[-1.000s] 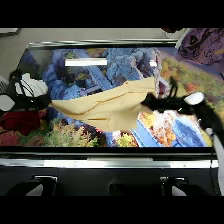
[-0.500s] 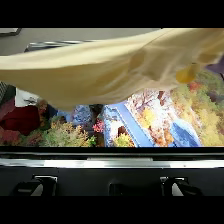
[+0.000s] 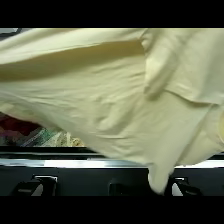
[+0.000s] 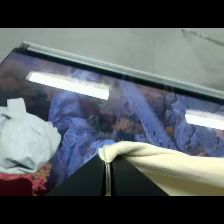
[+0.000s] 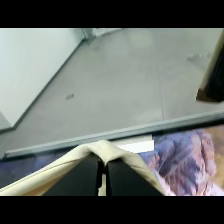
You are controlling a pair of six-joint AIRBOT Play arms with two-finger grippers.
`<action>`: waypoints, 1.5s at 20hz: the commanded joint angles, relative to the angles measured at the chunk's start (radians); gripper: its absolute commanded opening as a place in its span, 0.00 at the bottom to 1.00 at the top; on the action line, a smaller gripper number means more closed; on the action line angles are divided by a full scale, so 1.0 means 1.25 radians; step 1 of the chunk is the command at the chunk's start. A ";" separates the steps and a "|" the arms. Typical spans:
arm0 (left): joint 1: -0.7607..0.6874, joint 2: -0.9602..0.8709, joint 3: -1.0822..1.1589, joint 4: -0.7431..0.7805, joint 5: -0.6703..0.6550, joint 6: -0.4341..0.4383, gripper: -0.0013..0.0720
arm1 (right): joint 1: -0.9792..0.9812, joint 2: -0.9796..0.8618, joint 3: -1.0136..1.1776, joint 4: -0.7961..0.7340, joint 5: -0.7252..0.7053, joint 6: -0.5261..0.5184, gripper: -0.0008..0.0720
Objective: Fold the clothes and pants, and hang the long-sleeved shirts on hangers.
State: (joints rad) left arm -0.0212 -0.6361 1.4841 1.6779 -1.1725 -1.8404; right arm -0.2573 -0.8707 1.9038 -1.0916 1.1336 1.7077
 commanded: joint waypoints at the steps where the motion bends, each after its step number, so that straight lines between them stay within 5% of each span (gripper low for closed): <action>1: 0.001 -0.154 -0.017 0.008 0.006 0.045 0.04 | -0.001 -0.165 0.002 0.065 0.106 0.020 0.05; 4: 0.001 -0.369 -0.017 0.007 0.074 0.072 0.04 | 0.030 -0.372 0.002 0.056 0.161 0.029 0.05; 7: 0.000 -0.568 -0.017 0.006 0.150 0.067 0.04 | 0.119 -0.578 0.002 -0.020 0.101 0.030 0.05; 15: 0.000 -0.840 0.004 -0.043 0.260 -0.063 0.04 | 0.180 -0.925 0.002 0.038 -0.125 0.155 0.05; 18: 0.001 -0.863 0.003 -0.110 0.259 -0.063 0.04 | 0.179 -0.952 0.002 0.047 -0.094 0.155 0.22; 20: 0.005 -0.861 0.012 -0.135 0.229 -0.064 0.25 | 0.168 -0.943 0.003 0.055 -0.054 0.149 0.41; 22: 0.020 -0.859 0.054 -0.149 0.123 -0.064 0.93 | 0.139 -0.916 0.003 0.057 0.017 0.089 0.71; 23: 0.032 -0.853 0.078 -0.149 0.056 -0.064 0.97 | 0.112 -0.895 0.003 0.056 0.062 0.036 0.83; 24: 0.046 -0.841 0.092 -0.149 0.005 -0.064 0.97 | 0.083 -0.873 0.003 0.051 0.109 -0.014 0.84; 27: 0.106 -0.778 0.088 -0.139 -0.129 -0.063 0.97 | -0.027 -0.810 -0.002 -0.009 0.255 -0.122 0.84; 30: 0.146 -0.697 0.024 -0.074 -0.227 -0.062 0.97 | -0.144 -0.723 -0.144 0.085 0.265 -0.194 0.74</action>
State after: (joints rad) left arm 0.1131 -1.5852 1.5581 1.5284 -1.2942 -1.9194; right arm -0.3164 -1.8622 1.8397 -1.0527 1.3781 1.5932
